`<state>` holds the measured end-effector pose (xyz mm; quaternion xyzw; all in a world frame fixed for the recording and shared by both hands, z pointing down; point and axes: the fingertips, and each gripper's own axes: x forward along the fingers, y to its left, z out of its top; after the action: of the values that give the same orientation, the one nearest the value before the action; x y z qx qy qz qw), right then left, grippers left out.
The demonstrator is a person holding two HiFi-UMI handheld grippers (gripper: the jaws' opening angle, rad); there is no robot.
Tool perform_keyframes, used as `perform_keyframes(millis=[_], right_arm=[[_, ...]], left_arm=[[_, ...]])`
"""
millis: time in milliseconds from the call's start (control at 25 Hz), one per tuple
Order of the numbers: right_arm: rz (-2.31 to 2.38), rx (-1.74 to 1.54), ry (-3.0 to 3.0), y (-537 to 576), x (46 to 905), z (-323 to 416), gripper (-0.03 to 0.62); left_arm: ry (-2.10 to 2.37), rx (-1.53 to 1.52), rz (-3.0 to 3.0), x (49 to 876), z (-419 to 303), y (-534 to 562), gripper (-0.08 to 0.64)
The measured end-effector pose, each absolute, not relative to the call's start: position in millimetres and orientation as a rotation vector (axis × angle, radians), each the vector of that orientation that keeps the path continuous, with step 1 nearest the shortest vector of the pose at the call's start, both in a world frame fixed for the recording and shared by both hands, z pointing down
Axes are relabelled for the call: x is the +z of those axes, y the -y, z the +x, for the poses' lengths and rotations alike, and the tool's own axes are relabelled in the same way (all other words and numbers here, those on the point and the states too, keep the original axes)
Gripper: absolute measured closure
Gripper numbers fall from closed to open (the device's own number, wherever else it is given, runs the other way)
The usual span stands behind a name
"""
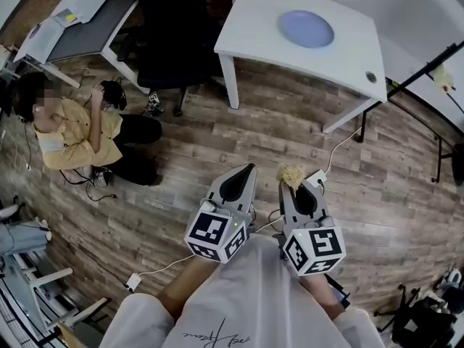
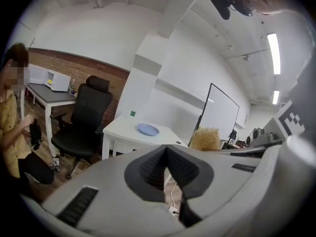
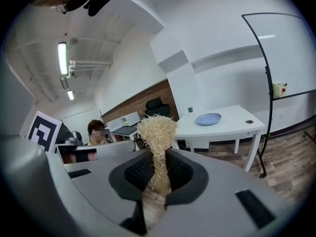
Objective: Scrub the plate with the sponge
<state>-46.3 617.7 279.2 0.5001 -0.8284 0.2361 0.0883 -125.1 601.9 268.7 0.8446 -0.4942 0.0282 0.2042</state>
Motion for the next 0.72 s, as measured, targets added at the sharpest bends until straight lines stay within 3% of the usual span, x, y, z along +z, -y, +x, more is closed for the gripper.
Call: perform_keyframes(millis=[720], right_arm=[[1.433,0.691,2.48,-562.3,276.8,-106.2,0.548]], left_arm=[[1.428,0.034,2.299,268.1,-192.9,-555.5,0.567]])
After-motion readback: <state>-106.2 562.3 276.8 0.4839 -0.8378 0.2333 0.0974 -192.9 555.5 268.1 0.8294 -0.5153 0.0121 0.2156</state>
